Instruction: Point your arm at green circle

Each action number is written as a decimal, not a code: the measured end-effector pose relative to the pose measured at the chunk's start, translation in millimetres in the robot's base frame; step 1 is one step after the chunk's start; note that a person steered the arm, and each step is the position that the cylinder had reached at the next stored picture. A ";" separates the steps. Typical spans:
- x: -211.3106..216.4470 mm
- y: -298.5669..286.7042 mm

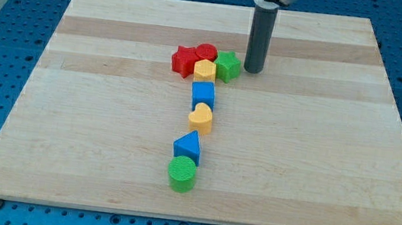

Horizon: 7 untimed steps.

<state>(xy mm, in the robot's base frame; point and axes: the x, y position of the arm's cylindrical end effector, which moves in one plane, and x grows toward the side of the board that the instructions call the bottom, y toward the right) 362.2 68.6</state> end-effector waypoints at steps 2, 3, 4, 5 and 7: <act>43.3 15.8; 79.9 15.8; 119.2 15.8; 163.1 15.8; 255.1 10.6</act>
<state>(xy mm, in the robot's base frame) 617.3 79.1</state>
